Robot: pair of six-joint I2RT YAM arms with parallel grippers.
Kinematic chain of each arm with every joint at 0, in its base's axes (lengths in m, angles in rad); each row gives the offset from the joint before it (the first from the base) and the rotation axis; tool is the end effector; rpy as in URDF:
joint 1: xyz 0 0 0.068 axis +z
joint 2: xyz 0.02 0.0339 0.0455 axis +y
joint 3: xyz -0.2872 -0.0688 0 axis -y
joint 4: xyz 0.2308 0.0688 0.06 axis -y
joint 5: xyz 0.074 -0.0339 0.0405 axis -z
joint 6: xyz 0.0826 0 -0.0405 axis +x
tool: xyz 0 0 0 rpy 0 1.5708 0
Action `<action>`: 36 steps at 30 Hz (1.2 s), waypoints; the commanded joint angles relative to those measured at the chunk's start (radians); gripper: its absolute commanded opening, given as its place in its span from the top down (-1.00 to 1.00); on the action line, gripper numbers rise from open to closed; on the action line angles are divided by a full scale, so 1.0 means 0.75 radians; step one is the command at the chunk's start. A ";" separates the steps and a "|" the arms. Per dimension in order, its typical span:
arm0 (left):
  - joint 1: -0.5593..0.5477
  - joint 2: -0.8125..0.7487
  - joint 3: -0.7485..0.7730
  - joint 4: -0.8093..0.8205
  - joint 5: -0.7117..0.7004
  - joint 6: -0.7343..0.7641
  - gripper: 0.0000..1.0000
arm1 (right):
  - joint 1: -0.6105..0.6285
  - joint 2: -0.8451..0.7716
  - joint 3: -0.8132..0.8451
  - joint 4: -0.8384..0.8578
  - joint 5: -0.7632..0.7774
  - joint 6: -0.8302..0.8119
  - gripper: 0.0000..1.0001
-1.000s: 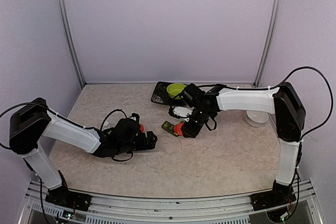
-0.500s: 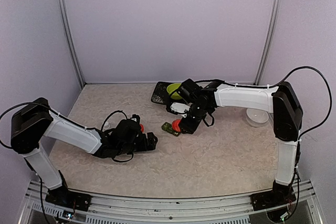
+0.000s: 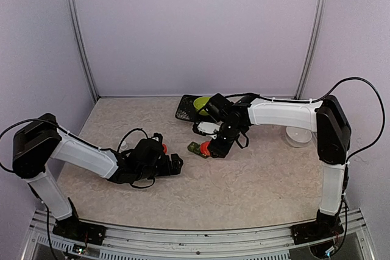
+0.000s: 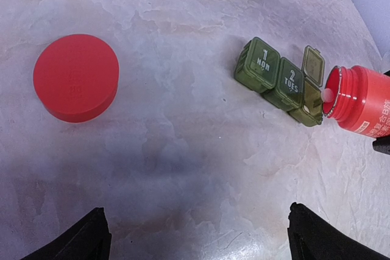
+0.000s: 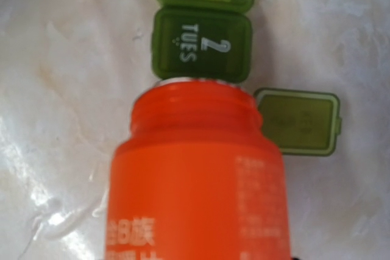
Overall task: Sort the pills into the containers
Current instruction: Pour the pill into the compartment of the pill container.
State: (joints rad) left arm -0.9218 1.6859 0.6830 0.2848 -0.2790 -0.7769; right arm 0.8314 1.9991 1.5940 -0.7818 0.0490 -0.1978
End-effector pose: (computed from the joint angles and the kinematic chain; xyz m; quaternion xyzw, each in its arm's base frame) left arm 0.2256 -0.2597 0.1356 0.0079 0.9034 -0.2239 0.3655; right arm 0.2952 0.3177 0.1938 -0.4789 0.8565 0.0366 0.1887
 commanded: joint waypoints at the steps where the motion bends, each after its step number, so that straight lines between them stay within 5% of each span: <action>1: -0.006 0.001 0.016 -0.002 -0.001 0.006 -0.98 | 0.019 0.035 0.017 -0.032 0.006 -0.017 0.57; 36: -0.022 0.044 0.010 0.024 0.010 -0.012 -0.98 | 0.022 0.016 0.032 0.037 0.092 -0.025 0.56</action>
State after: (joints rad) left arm -0.9302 1.7046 0.6830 0.2852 -0.2752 -0.7811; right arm 0.8371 2.0346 1.6051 -0.7662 0.1127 -0.2092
